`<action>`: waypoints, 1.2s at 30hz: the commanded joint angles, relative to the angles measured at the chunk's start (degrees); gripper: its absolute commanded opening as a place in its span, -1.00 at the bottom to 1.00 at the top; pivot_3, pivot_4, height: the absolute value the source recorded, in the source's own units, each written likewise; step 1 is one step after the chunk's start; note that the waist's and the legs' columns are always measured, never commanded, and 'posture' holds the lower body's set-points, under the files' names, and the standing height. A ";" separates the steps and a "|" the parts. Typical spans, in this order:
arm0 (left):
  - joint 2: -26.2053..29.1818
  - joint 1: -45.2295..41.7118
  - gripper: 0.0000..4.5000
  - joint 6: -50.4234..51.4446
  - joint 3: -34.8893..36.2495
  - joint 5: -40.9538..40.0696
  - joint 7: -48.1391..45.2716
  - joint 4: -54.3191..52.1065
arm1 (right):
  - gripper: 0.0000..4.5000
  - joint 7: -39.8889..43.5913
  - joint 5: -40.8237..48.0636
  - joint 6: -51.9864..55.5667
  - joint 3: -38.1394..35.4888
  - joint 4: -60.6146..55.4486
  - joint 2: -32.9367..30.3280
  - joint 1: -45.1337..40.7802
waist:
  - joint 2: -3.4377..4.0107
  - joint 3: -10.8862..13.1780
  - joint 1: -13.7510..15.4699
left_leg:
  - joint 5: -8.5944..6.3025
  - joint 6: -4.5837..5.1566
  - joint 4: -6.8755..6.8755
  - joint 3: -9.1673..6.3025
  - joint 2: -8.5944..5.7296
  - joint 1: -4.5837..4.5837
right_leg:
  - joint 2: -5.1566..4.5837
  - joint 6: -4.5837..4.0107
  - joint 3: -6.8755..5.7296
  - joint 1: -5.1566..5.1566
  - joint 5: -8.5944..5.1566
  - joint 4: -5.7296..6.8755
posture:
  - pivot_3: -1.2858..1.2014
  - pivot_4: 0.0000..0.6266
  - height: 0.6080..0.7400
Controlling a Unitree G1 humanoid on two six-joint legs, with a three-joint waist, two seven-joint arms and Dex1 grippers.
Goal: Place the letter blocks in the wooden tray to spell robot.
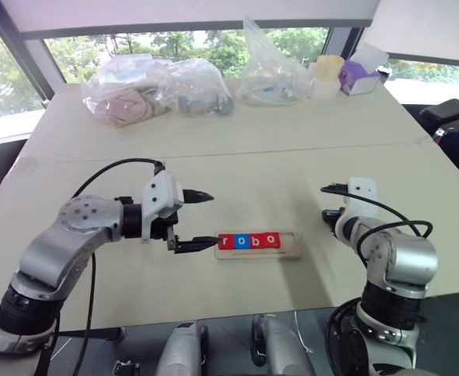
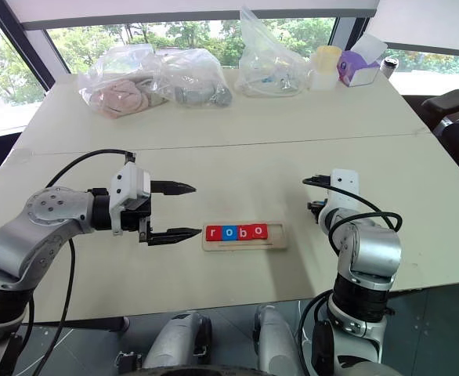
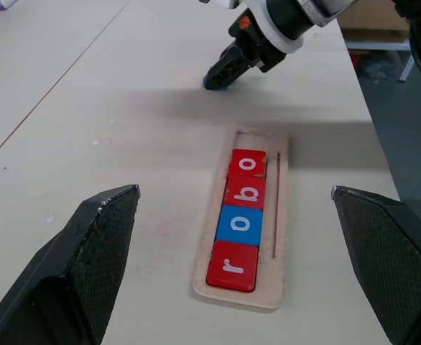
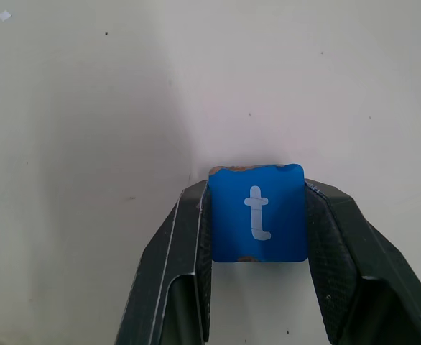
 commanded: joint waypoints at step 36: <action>-0.30 -0.25 1.00 -1.23 -0.02 0.66 -0.26 -0.68 | 1.00 41.97 24.69 -32.76 11.59 -6.18 -49.98 19.71 | -0.02 0.06 0.54 | -0.06 0.07 -0.13 -0.08 -0.06 -0.44 | 0.02 0.31 -0.13 -0.29 -0.25 -0.25 | 0.03 -0.52 1.00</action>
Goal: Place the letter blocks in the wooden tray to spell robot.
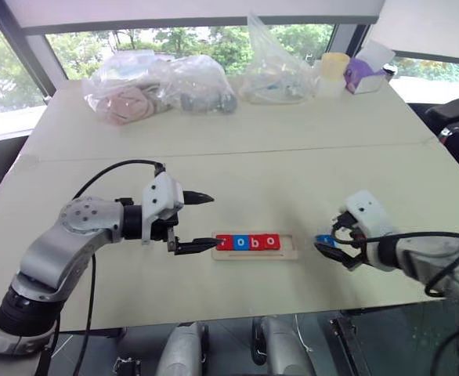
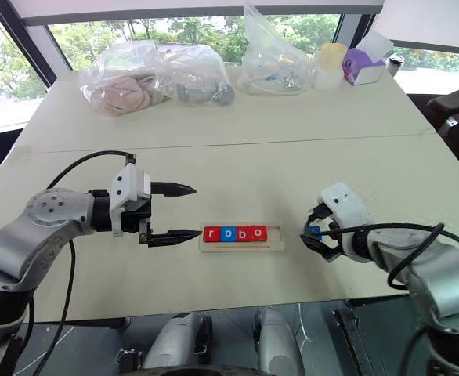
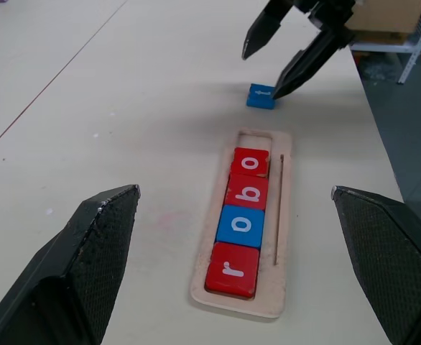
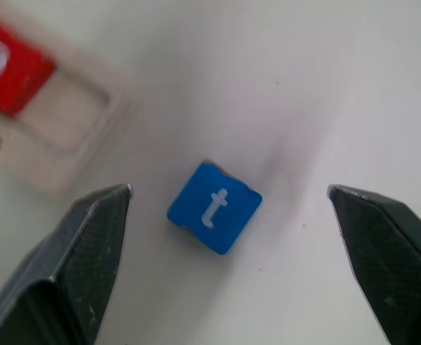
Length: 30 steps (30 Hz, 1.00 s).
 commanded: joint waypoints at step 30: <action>1.97 1.90 1.00 0.23 3.11 -0.05 1.31 -2.97 | -0.35 39.26 -18.29 -61.28 16.26 42.06 -4.53 -12.75 | -0.05 0.03 0.02 | 0.03 -0.03 0.17 0.12 0.02 0.16 | -0.05 -0.19 0.11 0.17 0.18 0.09 | 0.03 -0.52 1.00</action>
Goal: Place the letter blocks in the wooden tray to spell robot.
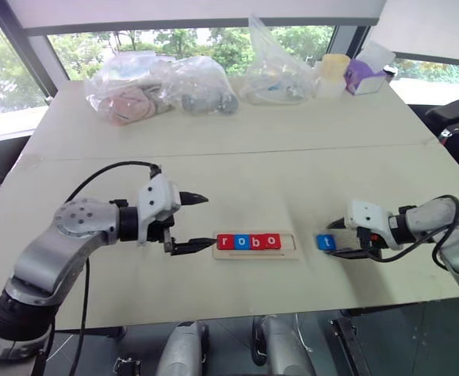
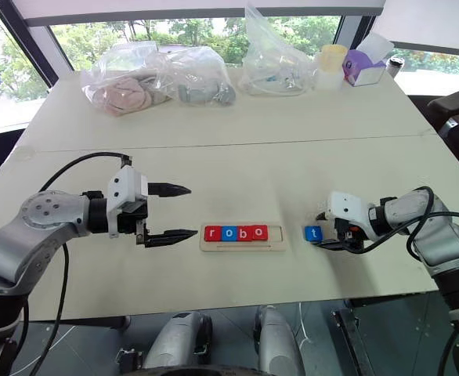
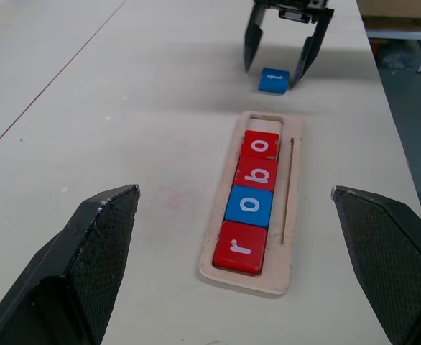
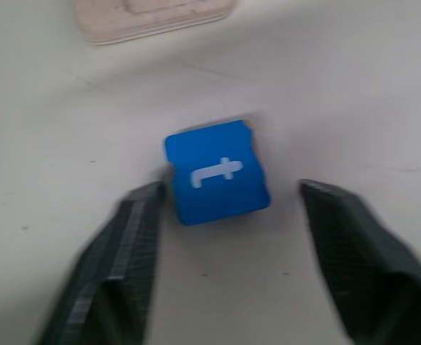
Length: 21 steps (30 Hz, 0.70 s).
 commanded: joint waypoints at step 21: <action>0.66 0.80 1.00 0.12 2.00 -1.31 0.75 -2.63 | -0.51 0.13 0.77 8.89 3.76 -13.53 6.63 -6.33 | 0.01 -0.01 -0.01 | 0.01 -0.01 0.01 -0.01 -0.01 0.07 | -0.03 -0.03 0.01 0.06 0.02 0.05 | 0.03 -0.52 1.00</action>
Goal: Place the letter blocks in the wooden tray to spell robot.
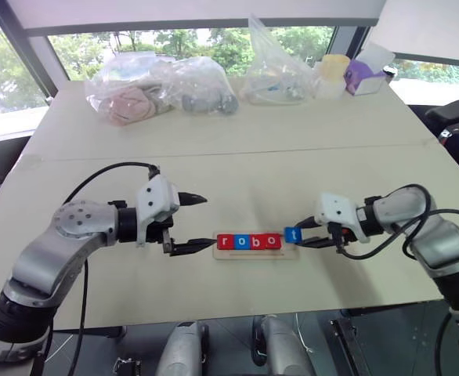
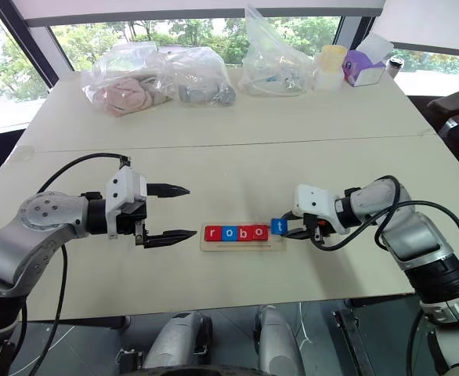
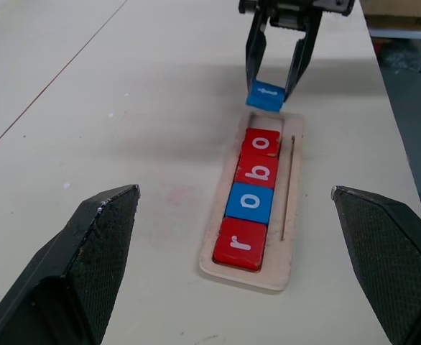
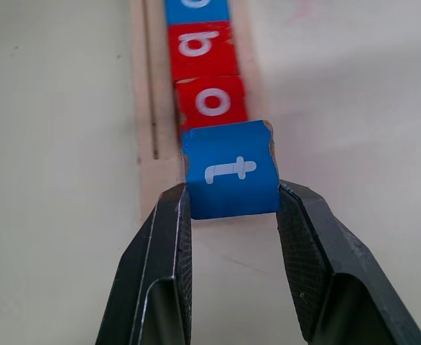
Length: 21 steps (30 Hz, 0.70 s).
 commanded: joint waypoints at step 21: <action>0.38 0.72 1.00 0.73 1.87 -1.59 1.54 -3.49 | -0.51 0.31 -3.04 -1.89 1.58 2.24 1.36 -2.20 | 0.00 0.00 0.01 | 0.01 -0.01 0.00 0.03 0.00 0.04 | 0.03 0.00 -0.01 0.01 0.00 0.04 | 0.03 -0.52 1.00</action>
